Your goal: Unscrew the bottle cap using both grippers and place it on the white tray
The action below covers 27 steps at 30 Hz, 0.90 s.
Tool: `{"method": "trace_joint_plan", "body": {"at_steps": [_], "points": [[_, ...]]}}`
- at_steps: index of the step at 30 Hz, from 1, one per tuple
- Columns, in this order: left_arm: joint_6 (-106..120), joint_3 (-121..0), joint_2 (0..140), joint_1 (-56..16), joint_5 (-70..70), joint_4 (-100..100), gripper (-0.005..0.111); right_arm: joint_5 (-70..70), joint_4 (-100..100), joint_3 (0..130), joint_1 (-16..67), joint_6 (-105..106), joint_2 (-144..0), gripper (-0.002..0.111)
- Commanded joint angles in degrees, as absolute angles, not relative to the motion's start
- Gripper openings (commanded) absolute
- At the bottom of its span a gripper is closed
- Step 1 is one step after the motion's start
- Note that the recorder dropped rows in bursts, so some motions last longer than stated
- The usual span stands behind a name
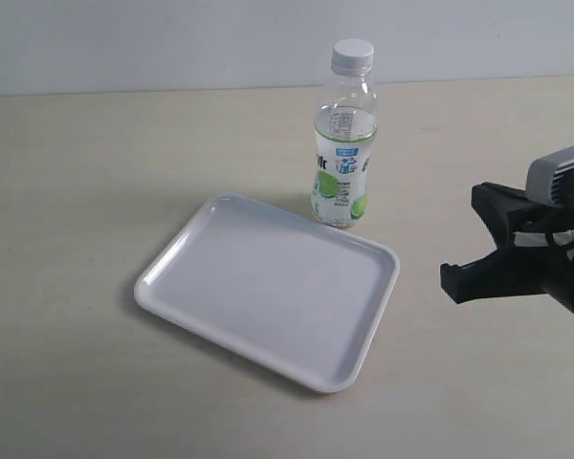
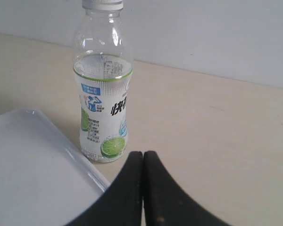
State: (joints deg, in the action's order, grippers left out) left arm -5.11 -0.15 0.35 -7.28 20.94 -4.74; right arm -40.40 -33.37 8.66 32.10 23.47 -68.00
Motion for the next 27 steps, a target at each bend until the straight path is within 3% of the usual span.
{"method": "trace_joint_plan", "body": {"at_steps": [1,5,12,17,23,27], "points": [[-6.3,0.0,0.0,-7.4,11.7,-3.6,0.000,-41.1,-33.5,9.0,32.2,25.4,-67.9,0.000],[-15.2,0.0,0.0,-7.4,-2.2,6.0,0.000,-45.1,-34.0,9.0,32.2,25.4,-67.9,0.000],[-24.4,0.0,0.0,-7.4,-14.4,8.3,0.000,-53.8,-34.1,9.0,32.2,25.4,-67.9,0.000],[-23.9,0.0,1.4,-7.4,-38.8,8.3,0.000,-59.0,-34.5,9.0,32.2,26.2,-67.9,0.000],[-20.7,-10.3,17.5,-7.4,-41.5,1.5,0.000,-70.0,-44.1,9.0,32.2,26.7,-67.9,0.000],[-24.8,-17.8,35.9,-7.4,-44.5,-13.3,0.000,-70.0,-46.1,9.0,32.2,28.4,-67.9,0.000]]}}
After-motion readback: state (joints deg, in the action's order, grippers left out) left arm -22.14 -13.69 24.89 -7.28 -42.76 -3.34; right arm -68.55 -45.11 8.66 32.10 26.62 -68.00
